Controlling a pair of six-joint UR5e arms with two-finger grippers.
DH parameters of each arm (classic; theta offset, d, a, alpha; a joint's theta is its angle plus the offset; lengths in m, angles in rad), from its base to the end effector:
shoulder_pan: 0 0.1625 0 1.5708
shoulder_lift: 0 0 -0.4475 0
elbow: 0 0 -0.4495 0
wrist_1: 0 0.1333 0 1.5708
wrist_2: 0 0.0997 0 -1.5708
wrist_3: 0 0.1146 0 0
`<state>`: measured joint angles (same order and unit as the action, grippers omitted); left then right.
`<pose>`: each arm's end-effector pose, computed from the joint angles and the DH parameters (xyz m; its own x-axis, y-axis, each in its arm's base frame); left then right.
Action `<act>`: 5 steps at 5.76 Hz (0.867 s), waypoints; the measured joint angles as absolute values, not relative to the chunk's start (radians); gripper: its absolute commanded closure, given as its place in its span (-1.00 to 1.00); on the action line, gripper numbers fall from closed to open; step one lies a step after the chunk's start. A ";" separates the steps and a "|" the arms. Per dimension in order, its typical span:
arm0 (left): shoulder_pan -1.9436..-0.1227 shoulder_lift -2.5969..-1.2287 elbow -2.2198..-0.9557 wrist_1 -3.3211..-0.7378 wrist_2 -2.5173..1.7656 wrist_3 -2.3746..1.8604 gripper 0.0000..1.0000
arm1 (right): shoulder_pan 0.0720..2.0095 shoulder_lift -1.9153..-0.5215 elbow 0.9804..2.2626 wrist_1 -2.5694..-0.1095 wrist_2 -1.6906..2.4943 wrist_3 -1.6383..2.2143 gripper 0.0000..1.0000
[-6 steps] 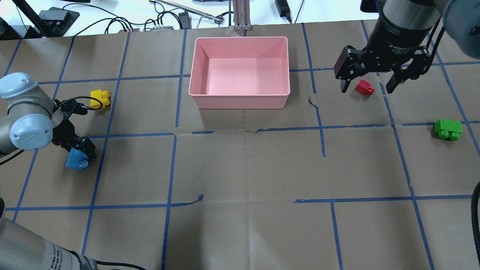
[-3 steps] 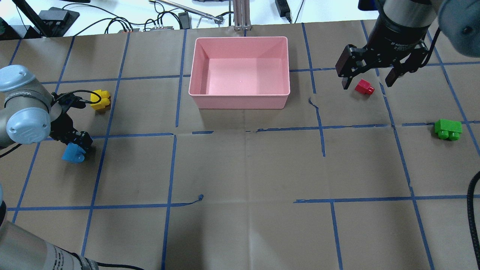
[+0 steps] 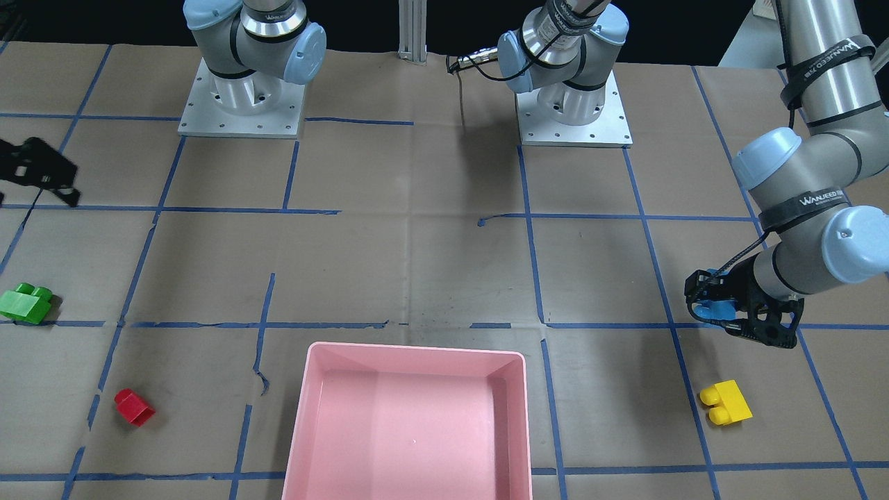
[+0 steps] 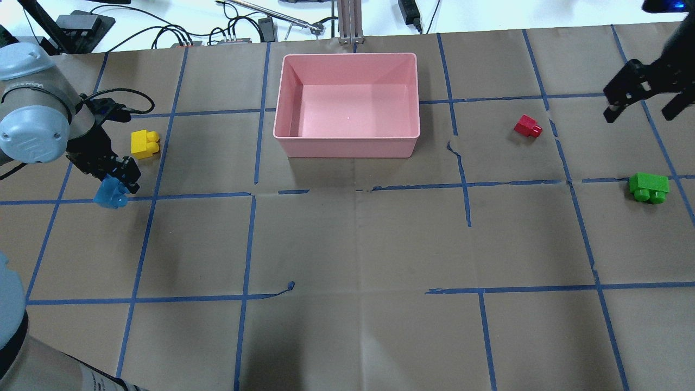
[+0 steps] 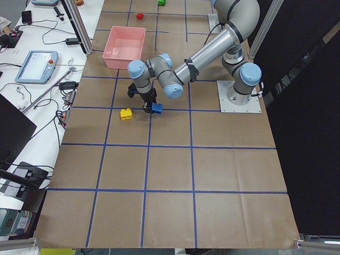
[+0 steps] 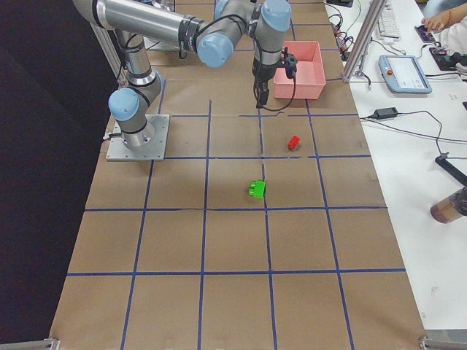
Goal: Put all blocks into box
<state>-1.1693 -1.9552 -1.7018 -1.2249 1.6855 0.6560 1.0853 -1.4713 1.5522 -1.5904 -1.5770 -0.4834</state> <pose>0.1387 -0.6342 0.2268 -0.9656 0.2598 0.0135 0.2571 0.9449 0.2025 -0.1557 -0.5792 0.4510 -0.9997 0.0026 -0.0230 0.0012 0.9984 0.0571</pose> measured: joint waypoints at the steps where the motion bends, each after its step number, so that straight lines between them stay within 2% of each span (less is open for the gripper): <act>1: -1.195 -1.951 -1.691 -1.236 1.685 0.625 0.94 | 0.977 -1.403 1.554 -1.677 -1.601 -0.553 -0.99; 3: -1.224 -1.946 -1.676 -1.240 1.684 0.589 0.94 | 0.875 -1.259 1.555 -1.809 -1.618 -0.563 -0.98; 5: -1.228 -1.943 -1.672 -1.241 1.684 0.585 0.94 | 0.864 -1.175 1.574 -1.882 -1.619 -0.425 -0.98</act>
<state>-1.2280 -1.9426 -1.6719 -1.2408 1.6843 0.5850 0.8643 -1.1749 1.5745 -1.8824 -1.6194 -0.4245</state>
